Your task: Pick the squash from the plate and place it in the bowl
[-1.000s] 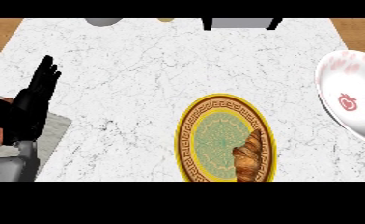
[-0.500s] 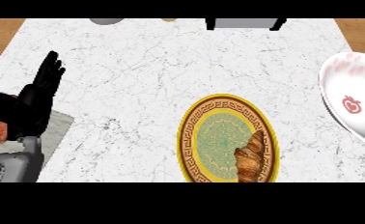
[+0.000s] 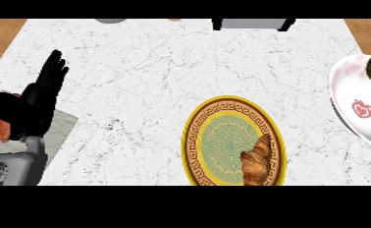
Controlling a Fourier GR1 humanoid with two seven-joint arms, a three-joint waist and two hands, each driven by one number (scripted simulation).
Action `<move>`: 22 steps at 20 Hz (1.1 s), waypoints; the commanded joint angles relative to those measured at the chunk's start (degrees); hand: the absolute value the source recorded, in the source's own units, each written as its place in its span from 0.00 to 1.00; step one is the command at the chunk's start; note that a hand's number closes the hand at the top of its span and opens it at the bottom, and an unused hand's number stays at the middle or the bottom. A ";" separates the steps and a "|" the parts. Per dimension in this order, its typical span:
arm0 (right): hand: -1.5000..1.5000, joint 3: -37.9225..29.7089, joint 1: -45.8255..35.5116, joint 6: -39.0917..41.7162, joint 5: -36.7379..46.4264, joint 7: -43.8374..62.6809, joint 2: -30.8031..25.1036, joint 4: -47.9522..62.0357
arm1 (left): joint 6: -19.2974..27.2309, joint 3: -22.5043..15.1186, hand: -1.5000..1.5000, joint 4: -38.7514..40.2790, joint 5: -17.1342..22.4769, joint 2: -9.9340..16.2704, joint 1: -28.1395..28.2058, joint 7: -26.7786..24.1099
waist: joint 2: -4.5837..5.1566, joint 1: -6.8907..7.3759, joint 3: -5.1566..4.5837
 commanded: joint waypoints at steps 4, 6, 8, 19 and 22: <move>0.00 0.32 -6.79 4.60 0.54 -10.76 -3.90 21.87 | 0.71 -0.55 0.50 -0.63 -1.34 -1.53 -0.27 0.96 | -0.02 0.10 0.07; 0.00 -0.47 -6.85 2.67 -0.57 -15.62 -1.84 24.56 | -1.45 1.57 0.50 1.50 -0.35 -0.14 0.81 -2.14 | -0.11 -0.28 0.05; 0.00 -4.33 -9.01 4.10 -4.75 -17.84 -1.97 26.84 | -1.06 0.98 0.50 1.45 -0.64 -0.72 -0.67 -2.00 | -0.03 -0.22 0.09; 0.00 -27.45 -9.68 20.82 -28.96 -19.14 -11.10 37.34 | -1.75 2.30 0.50 0.24 0.62 -0.52 1.31 -1.64 | -0.22 -1.23 0.14; 0.00 -28.14 -5.60 25.09 -28.73 -22.39 -16.07 42.84 | -0.02 1.49 0.50 0.10 -1.32 -1.14 -0.17 0.35 | 0.08 -0.91 0.22</move>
